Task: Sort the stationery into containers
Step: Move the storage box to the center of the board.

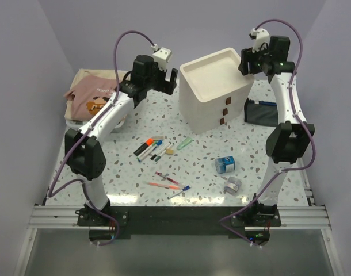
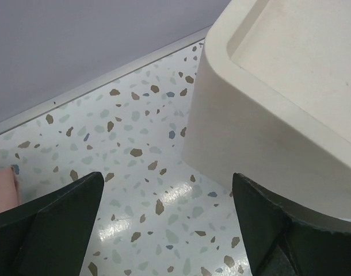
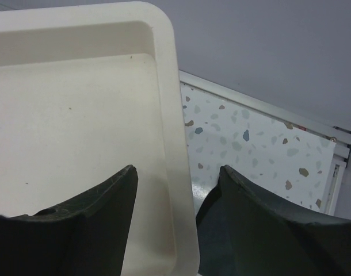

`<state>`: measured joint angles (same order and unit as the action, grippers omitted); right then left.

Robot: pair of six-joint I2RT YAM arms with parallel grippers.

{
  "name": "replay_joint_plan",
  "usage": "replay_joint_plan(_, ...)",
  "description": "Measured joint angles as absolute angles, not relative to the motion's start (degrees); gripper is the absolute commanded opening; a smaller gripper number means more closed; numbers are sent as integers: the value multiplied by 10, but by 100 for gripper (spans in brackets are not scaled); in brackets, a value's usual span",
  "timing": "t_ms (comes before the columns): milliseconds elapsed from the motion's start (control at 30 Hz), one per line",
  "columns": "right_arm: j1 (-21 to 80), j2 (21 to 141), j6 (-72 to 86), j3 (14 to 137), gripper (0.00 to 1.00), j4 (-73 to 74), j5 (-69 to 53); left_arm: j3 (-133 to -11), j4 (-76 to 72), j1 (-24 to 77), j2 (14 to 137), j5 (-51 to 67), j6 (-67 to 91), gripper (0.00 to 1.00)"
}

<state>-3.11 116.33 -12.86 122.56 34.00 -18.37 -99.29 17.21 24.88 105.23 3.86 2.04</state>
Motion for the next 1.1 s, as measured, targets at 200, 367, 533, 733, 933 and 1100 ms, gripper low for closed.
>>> replay_joint_plan(200, -31, 1181, -120, 1228, 53, 340, -194, -1003, 175, 249, 1090, 38, 39, 98)
replay_joint_plan(367, -31, 1186, -112, 1233, 14, 341, -201, -1005, 173, 249, 1091, 38, 40, 98)
replay_joint_plan(533, -34, 1189, -114, 1237, 0, 343, -209, -1005, 173, 249, 1091, 38, 41, 98)
replay_joint_plan(733, -30, 1176, -57, 1207, 0, 311, -183, -1005, 173, 249, 1091, 37, 41, 98)
replay_joint_plan(933, -23, 1161, -2, 1177, 0, 282, -152, -1004, 175, 249, 1085, 28, 41, 98)
replay_joint_plan(1100, -8, 1157, 51, 1176, 0, 286, -109, -1004, 177, 249, 1068, 17, 41, 98)
